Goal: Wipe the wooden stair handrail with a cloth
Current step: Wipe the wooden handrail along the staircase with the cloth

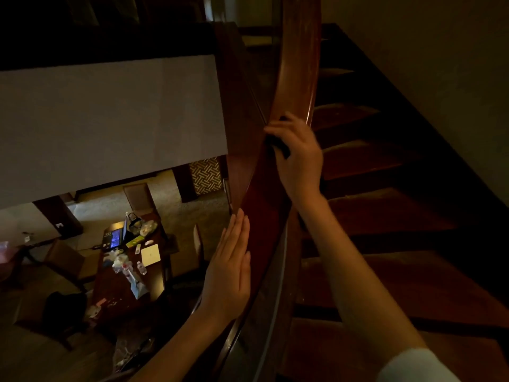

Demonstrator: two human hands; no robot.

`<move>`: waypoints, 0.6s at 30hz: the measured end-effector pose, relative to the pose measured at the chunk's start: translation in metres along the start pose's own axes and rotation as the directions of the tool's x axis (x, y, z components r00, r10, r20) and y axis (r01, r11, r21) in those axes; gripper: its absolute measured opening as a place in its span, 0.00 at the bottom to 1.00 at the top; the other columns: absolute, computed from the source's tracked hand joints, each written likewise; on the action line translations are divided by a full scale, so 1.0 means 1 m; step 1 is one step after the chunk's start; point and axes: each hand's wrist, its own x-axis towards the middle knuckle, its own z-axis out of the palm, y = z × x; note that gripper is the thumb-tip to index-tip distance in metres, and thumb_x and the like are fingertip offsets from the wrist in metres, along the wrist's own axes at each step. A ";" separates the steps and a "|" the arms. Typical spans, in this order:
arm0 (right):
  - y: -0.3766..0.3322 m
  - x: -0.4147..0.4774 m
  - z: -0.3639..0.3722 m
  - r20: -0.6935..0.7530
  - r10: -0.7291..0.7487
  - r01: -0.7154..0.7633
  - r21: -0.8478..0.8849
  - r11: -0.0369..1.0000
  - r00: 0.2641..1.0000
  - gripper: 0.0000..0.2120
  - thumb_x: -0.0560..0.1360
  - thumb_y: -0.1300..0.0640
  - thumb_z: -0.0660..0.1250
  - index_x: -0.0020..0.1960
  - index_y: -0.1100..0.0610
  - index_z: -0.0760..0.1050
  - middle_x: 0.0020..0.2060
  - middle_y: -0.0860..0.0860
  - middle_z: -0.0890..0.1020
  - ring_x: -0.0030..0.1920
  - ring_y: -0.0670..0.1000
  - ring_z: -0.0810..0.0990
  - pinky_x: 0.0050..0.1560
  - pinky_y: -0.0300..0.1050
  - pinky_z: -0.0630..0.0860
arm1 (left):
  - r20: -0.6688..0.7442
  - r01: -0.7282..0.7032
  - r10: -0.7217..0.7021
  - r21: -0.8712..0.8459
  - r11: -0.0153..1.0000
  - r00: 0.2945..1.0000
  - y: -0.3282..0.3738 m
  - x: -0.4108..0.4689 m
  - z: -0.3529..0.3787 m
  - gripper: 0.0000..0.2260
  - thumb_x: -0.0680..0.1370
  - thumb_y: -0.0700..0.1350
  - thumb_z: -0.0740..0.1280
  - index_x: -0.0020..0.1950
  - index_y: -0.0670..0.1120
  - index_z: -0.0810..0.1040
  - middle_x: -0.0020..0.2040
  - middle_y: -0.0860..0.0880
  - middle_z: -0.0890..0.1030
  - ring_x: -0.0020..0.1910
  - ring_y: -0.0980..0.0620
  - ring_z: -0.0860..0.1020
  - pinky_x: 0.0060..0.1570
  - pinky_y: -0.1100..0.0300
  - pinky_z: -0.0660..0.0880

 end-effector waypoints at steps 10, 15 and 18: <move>0.009 -0.091 -0.034 0.265 -0.281 0.241 0.174 0.955 0.922 0.12 0.75 0.64 0.67 0.59 0.60 0.80 0.60 0.55 0.80 0.68 0.53 0.74 0.68 0.51 0.72 | -0.003 -0.009 0.009 0.040 0.999 1.000 0.004 0.001 -0.001 0.25 0.83 0.44 0.51 0.80 0.46 0.50 0.81 0.53 0.49 0.79 0.52 0.52 0.76 0.64 0.43; 0.007 0.009 -0.020 0.068 0.084 -0.082 -0.026 0.996 0.994 0.13 0.75 0.64 0.70 0.59 0.59 0.80 0.59 0.54 0.81 0.65 0.53 0.76 0.67 0.39 0.68 | 0.005 -0.009 0.009 0.037 0.999 1.000 0.006 0.002 -0.003 0.26 0.82 0.42 0.52 0.80 0.46 0.50 0.81 0.53 0.48 0.79 0.52 0.51 0.75 0.65 0.41; -0.018 0.024 0.001 0.156 0.087 -0.066 -0.137 0.988 0.984 0.14 0.75 0.65 0.69 0.59 0.55 0.81 0.59 0.51 0.81 0.63 0.50 0.76 0.62 0.36 0.68 | -0.011 -0.012 0.012 0.027 1.000 1.000 0.005 0.001 -0.002 0.26 0.82 0.43 0.52 0.80 0.49 0.49 0.80 0.56 0.47 0.79 0.55 0.50 0.75 0.66 0.42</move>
